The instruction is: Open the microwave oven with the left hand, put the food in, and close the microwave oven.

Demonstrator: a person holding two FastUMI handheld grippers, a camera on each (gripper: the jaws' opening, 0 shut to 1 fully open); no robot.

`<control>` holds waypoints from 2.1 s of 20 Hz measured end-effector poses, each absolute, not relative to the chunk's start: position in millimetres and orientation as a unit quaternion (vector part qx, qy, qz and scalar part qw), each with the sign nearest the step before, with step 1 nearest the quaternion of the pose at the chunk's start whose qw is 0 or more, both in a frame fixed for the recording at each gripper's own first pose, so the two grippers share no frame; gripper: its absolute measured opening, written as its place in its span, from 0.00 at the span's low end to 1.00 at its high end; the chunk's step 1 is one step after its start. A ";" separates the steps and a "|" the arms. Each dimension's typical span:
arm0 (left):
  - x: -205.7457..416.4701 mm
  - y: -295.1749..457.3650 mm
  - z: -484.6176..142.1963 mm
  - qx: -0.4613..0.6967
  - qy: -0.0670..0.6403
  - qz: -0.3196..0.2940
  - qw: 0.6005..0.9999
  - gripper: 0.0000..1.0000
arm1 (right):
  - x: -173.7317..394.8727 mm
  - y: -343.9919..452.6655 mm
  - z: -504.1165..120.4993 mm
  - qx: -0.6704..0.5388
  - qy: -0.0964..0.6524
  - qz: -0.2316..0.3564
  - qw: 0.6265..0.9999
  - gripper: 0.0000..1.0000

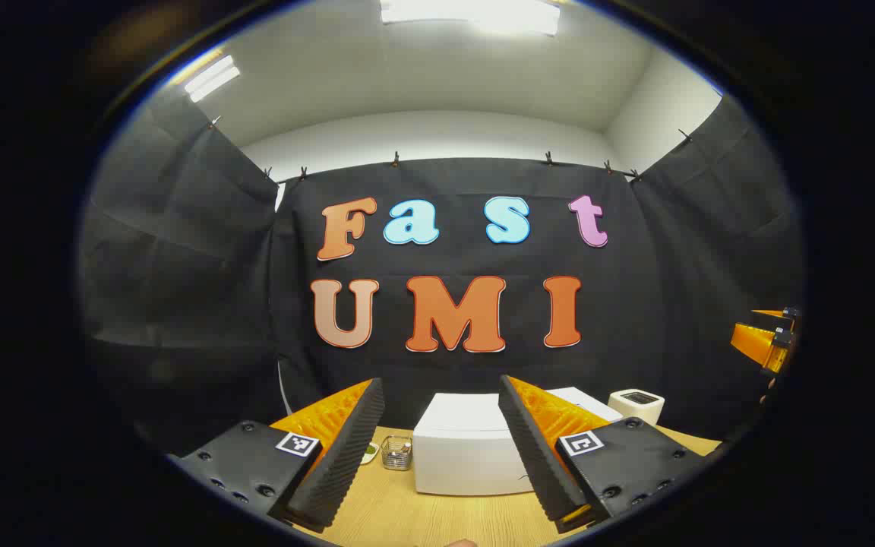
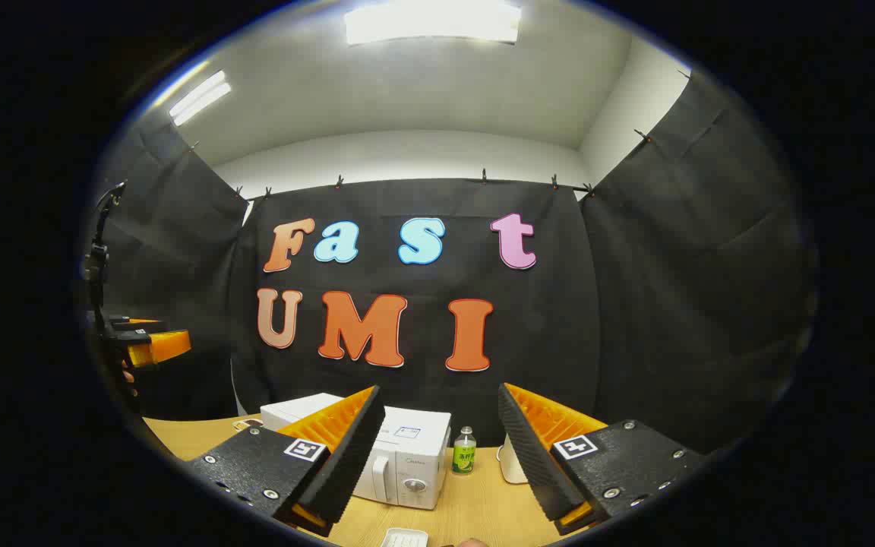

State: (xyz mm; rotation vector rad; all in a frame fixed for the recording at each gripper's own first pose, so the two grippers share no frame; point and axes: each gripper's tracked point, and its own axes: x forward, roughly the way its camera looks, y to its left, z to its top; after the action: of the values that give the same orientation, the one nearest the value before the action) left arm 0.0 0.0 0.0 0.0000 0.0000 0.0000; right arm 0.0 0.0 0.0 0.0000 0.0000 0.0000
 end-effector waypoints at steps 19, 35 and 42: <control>3.6 -20.4 0.6 0.013 0.004 -0.009 1.000 0.98 | -0.9 -16.2 -1.4 0.012 0.003 0.003 1.000 0.93; 5.4 -39.5 -5.4 0.018 -0.009 -0.017 1.000 0.98 | -0.7 -26.5 -19.6 0.010 0.018 -0.002 1.000 0.94; 12.1 -58.8 -20.7 0.012 -0.005 -0.028 1.000 0.97 | -4.9 -35.8 -38.7 0.013 0.029 -0.001 1.000 0.94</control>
State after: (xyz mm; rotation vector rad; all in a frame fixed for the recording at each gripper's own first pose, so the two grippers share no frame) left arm 12.1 -58.8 -20.7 0.0231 -0.0100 -0.0550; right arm -4.9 -35.8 -38.7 0.0267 0.0572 -0.0020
